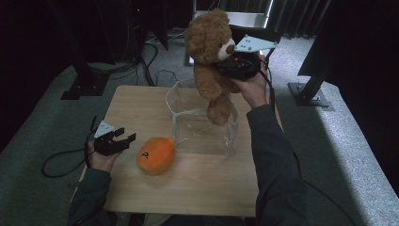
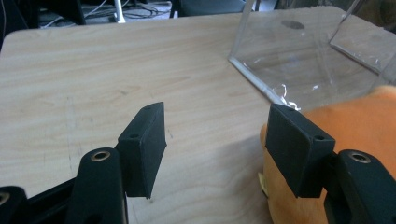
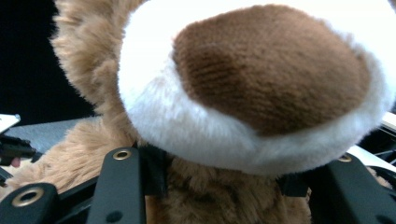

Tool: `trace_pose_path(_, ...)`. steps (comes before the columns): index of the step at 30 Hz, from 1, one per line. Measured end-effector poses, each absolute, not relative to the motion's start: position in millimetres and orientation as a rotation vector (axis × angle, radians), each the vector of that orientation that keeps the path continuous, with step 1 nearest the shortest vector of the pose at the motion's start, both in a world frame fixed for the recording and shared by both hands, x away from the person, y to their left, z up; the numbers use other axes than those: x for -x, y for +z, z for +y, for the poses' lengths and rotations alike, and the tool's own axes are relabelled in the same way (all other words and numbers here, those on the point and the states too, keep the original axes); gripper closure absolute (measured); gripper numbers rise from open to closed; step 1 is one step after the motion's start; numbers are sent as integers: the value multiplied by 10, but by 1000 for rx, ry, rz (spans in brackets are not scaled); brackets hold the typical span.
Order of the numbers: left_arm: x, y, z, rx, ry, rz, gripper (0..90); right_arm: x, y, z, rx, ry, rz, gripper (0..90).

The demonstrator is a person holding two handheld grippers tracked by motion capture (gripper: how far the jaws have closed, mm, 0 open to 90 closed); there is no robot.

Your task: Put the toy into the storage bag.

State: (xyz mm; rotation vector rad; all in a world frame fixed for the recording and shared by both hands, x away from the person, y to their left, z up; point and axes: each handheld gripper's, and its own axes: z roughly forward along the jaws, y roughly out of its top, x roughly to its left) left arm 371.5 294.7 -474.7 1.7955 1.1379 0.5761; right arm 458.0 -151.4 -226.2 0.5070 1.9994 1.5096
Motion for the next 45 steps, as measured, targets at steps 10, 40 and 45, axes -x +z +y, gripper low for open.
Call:
trace_pose_path(10, -3848, -4591, 2831, -1805, 589, 1092, 388, -4685, -2325, -1463, -518, 1513, 2024, 473)
trace_pose_path(40, -4022, -4267, 2506, -1807, 605, 969, 388, -4876, -2737, -996, -498, 1551, 2150, 480)
trace_pose_path(45, -4044, -4219, 2460, -1806, 601, 949, 387, -4888, -2781, -947, -494, 1548, 2165, 481)
